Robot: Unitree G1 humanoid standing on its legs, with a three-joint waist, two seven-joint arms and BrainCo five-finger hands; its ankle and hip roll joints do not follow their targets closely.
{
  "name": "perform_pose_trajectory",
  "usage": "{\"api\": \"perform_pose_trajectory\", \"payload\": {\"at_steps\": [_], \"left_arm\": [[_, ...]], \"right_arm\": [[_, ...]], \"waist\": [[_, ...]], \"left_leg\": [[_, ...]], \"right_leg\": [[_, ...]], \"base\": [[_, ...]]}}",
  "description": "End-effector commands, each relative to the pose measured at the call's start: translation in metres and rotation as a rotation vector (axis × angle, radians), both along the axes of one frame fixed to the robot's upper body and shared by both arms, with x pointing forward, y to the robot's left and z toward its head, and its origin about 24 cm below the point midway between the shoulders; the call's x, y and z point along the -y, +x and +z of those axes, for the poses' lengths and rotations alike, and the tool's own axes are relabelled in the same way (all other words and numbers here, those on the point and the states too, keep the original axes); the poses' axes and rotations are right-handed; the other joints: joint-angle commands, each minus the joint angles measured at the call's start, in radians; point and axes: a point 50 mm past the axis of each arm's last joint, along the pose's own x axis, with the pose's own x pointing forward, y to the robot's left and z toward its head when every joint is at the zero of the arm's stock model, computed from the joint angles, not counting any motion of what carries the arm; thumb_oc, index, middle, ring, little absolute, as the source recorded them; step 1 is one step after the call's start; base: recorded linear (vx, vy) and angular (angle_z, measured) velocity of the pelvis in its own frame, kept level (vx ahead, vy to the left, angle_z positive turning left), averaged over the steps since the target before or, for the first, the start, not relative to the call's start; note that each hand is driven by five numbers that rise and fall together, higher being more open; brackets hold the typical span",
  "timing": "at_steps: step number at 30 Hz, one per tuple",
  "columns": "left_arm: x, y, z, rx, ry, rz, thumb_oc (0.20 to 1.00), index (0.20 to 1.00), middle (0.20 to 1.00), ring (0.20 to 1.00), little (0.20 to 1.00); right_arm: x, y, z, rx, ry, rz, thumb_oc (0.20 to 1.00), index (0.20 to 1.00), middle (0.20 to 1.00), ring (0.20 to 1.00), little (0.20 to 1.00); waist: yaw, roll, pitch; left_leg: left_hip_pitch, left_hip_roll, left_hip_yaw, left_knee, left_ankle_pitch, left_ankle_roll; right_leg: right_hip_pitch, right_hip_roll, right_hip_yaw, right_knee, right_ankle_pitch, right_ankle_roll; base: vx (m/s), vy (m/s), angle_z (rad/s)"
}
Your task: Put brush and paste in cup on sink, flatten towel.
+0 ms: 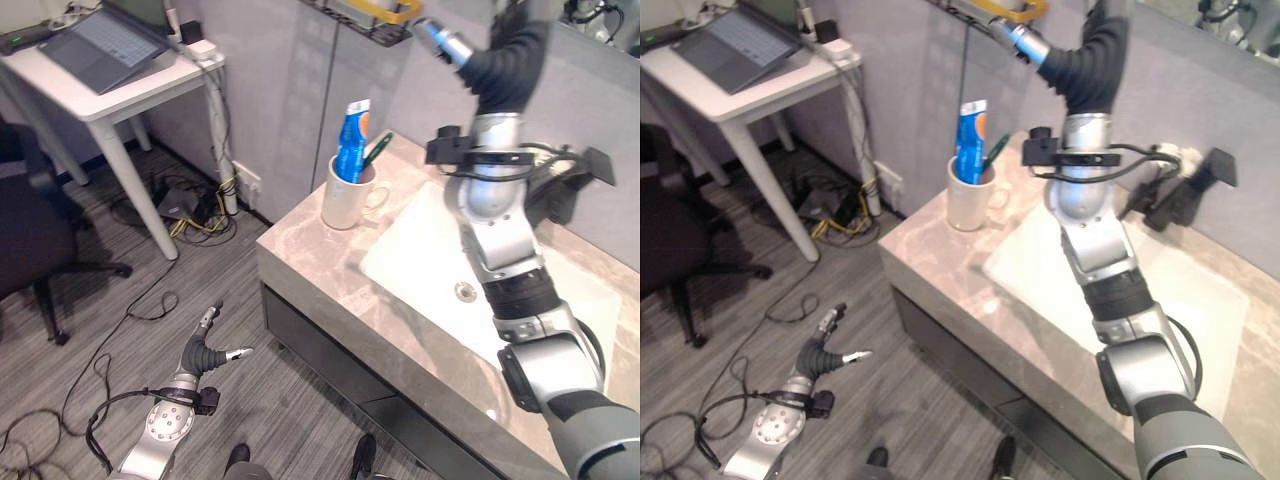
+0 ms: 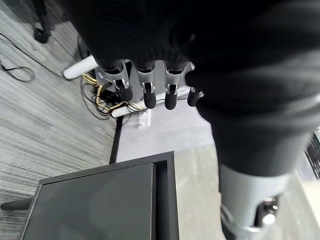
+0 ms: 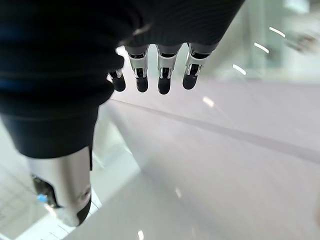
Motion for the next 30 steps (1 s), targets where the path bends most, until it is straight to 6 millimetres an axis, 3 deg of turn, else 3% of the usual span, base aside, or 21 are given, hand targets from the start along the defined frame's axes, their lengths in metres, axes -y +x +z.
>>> {"api": "perform_pose_trajectory", "payload": {"at_steps": [1, 3, 5, 6, 7, 9, 10, 11, 13, 16, 17, 18, 20, 22, 23, 26, 29, 30], "left_arm": [[-0.004, 0.006, 0.017, 0.098, 0.057, -0.021, 1.0, 1.0, 1.0, 1.0, 1.0], [-0.003, 0.004, 0.014, 0.092, 0.058, -0.019, 1.0, 1.0, 1.0, 1.0, 1.0], [-0.004, 0.001, 0.012, 0.086, 0.07, -0.01, 1.0, 1.0, 1.0, 1.0, 1.0], [-0.008, -0.001, 0.012, 0.086, 0.08, 0.001, 1.0, 1.0, 1.0, 1.0, 1.0], [-0.01, -0.002, 0.012, 0.088, 0.096, 0.011, 1.0, 1.0, 1.0, 1.0, 1.0], [-0.01, -0.003, 0.012, 0.09, 0.116, 0.034, 1.0, 1.0, 1.0, 1.0, 1.0], [-0.01, -0.003, 0.011, 0.089, 0.119, 0.03, 1.0, 1.0, 1.0, 1.0, 1.0], [-0.01, -0.005, 0.008, 0.077, 0.117, 0.045, 1.0, 1.0, 1.0, 1.0, 1.0], [-0.01, -0.007, 0.006, 0.067, 0.116, 0.06, 1.0, 1.0, 1.0, 1.0, 1.0], [-0.011, -0.01, 0.002, 0.048, 0.11, 0.086, 1.0, 1.0, 1.0, 1.0, 1.0], [-0.011, -0.011, 0.002, 0.053, 0.092, 0.121, 1.0, 1.0, 1.0, 1.0, 1.0], [-0.013, -0.013, 0.001, 0.052, 0.078, 0.153, 1.0, 1.0, 1.0, 1.0, 1.0], [-0.015, -0.015, 0.0, 0.048, 0.07, 0.171, 1.0, 1.0, 1.0, 1.0, 1.0], [-0.016, -0.018, -0.004, 0.039, 0.053, 0.208, 1.0, 1.0, 1.0, 1.0, 1.0], [-0.016, -0.019, -0.005, 0.038, 0.054, 0.208, 1.0, 1.0, 1.0, 1.0, 1.0], [-0.015, -0.019, -0.009, 0.025, 0.023, 0.239, 1.0, 1.0, 1.0, 1.0, 1.0], [-0.012, -0.017, -0.008, 0.042, 0.0, 0.254, 1.0, 1.0, 1.0, 1.0, 1.0], [-0.008, -0.014, -0.004, 0.074, -0.027, 0.256, 1.0, 1.0, 1.0, 1.0, 1.0]], "right_arm": [[0.053, -0.036, 0.023, 0.208, -0.008, -0.233, 1.0, 1.0, 1.0, 1.0, 1.0], [0.071, -0.052, 0.022, 0.266, -0.009, -0.335, 1.0, 1.0, 1.0, 1.0, 1.0], [0.096, -0.068, 0.016, 0.294, -0.079, -0.547, 1.0, 1.0, 1.0, 1.0, 1.0], [0.109, -0.074, 0.01, 0.283, -0.195, -0.732, 1.0, 1.0, 1.0, 1.0, 1.0], [0.117, -0.08, 0.003, 0.284, -0.261, -0.849, 1.0, 1.0, 1.0, 1.0, 1.0], [0.139, -0.09, -0.016, 0.226, -0.238, -0.959, 1.0, 1.0, 1.0, 1.0, 1.0], [0.14, -0.092, -0.017, 0.224, -0.238, -0.963, 1.0, 1.0, 1.0, 1.0, 1.0], [0.164, -0.099, -0.036, 0.13, -0.236, -1.102, 1.0, 1.0, 1.0, 1.0, 1.0], [0.192, -0.105, -0.067, -0.006, -0.168, -1.217, 1.0, 1.0, 1.0, 1.0, 1.0], [0.221, -0.112, -0.113, -0.208, -0.013, -1.323, 1.0, 1.0, 1.0, 1.0, 1.0], [0.228, -0.119, -0.145, -0.312, 0.115, -1.339, 1.0, 1.0, 1.0, 1.0, 1.0], [0.233, -0.125, -0.165, -0.387, 0.158, -1.384, 1.0, 1.0, 1.0, 1.0, 1.0], [0.233, -0.129, -0.175, -0.422, 0.17, -1.4, 1.0, 1.0, 1.0, 1.0, 1.0], [0.24, -0.149, -0.213, -0.549, 0.275, -1.467, 1.0, 1.0, 1.0, 1.0, 1.0], [0.24, -0.15, -0.213, -0.55, 0.276, -1.467, 1.0, 1.0, 1.0, 1.0, 1.0], [0.245, -0.164, -0.259, -0.738, 0.415, -1.489, 1.0, 1.0, 1.0, 1.0, 1.0], [0.244, -0.176, -0.309, -0.969, 0.56, -1.436, 1.0, 1.0, 1.0, 1.0, 1.0], [0.237, -0.178, -0.337, -1.146, 0.574, -1.369, 1.0, 1.0, 1.0, 1.0, 1.0]], "waist": [[-0.03, 0.025, 0.025], [-0.051, 0.037, 0.023], [-0.091, 0.042, 0.03], [-0.108, 0.05, 0.034], [-0.117, 0.063, 0.04], [-0.128, 0.083, 0.054], [-0.126, 0.079, 0.054], [-0.147, 0.086, 0.055], [-0.15, 0.093, 0.047], [-0.15, 0.095, 0.035], [-0.157, 0.097, 0.033], [-0.157, 0.094, 0.032], [-0.157, 0.091, 0.03], [-0.173, 0.1, 0.029], [-0.171, 0.099, 0.028], [-0.189, 0.115, 0.037], [-0.196, 0.121, 0.059], [-0.189, 0.124, 0.091]], "left_leg": [[0.034, -0.154, 0.023, 0.026, -0.047, 0.153], [0.047, -0.153, 0.036, 0.012, -0.052, 0.157], [0.054, -0.164, 0.059, 0.001, -0.041, 0.159], [0.062, -0.157, 0.074, 0.001, -0.043, 0.161], [0.066, -0.146, 0.089, 0.004, -0.053, 0.164], [0.053, -0.133, 0.138, 0.023, -0.048, 0.172], [0.051, -0.135, 0.136, 0.024, -0.045, 0.172], [0.041, -0.126, 0.164, 0.027, -0.038, 0.181], [0.025, -0.116, 0.211, 0.013, -0.016, 0.186], [0.023, -0.107, 0.263, -0.009, -0.008, 0.181], [0.019, -0.106, 0.3, -0.011, -0.003, 0.18], [0.013, -0.105, 0.326, -0.01, -0.001, 0.175], [0.012, -0.1, 0.339, -0.012, 0.003, 0.169], [0.013, -0.089, 0.349, -0.012, 0.003, 0.161], [0.013, -0.088, 0.351, -0.012, 0.003, 0.159], [0.011, -0.075, 0.365, 0.005, 0.004, 0.139], [-0.032, -0.062, 0.372, 0.115, -0.018, 0.112], [-0.087, -0.052, 0.363, 0.225, -0.02, 0.087]], "right_leg": [[-0.049, -0.052, 0.039, 0.091, 0.187, 0.136], [-0.057, -0.058, 0.041, 0.093, 0.21, 0.136], [-0.076, -0.076, 0.035, 0.099, 0.24, 0.136], [-0.084, -0.075, 0.017, 0.111, 0.232, 0.136], [-0.089, -0.069, -0.012, 0.135, 0.202, 0.136], [-0.083, -0.066, -0.122, 0.211, 0.081, 0.133], [-0.086, -0.07, -0.124, 0.216, 0.079, 0.133], [-0.076, -0.041, -0.154, 0.305, -0.005, 0.116], [-0.066, -0.03, -0.208, 0.391, -0.07, 0.097], [-0.025, -0.005, -0.251, 0.394, -0.126, 0.087], [-0.005, 0.01, -0.272, 0.379, -0.126, 0.089], [0.008, 0.016, -0.295, 0.348, -0.124, 0.091], [0.005, 0.034, -0.286, 0.314, -0.128, 0.085], [0.001, 0.057, -0.263, 0.27, -0.147, 0.074], [0.004, 0.06, -0.262, 0.265, -0.145, 0.072], [0.021, 0.084, -0.233, 0.19, -0.15, 0.053], [0.042, 0.096, -0.215, 0.137, -0.16, 0.033], [0.046, 0.089, -0.207, 0.127, -0.162, 0.018]], "base": [[-0.17, 0.157, -0.19], [-0.08, 0.135, -0.23], [-0.07, 0.12, -0.27], [-0.04, 0.115, -0.23], [-0.07, 0.147, -0.26], [-0.12, 0.163, -0.57], [-0.13, 0.131, -0.85], [-0.1, 0.084, -0.78], [-0.12, 0.054, -0.86], [-0.05, -0.056, -0.91], [-0.03, -0.105, -0.87], [-0.03, -0.132, -0.93], [0.01, -0.097, -0.77], [0.06, -0.116, -0.4], [0.05, -0.108, -0.2], [0.04, -0.125, -0.19], [-0.02, -0.151, -0.22], [-0.12, -0.144, -0.13]]}}
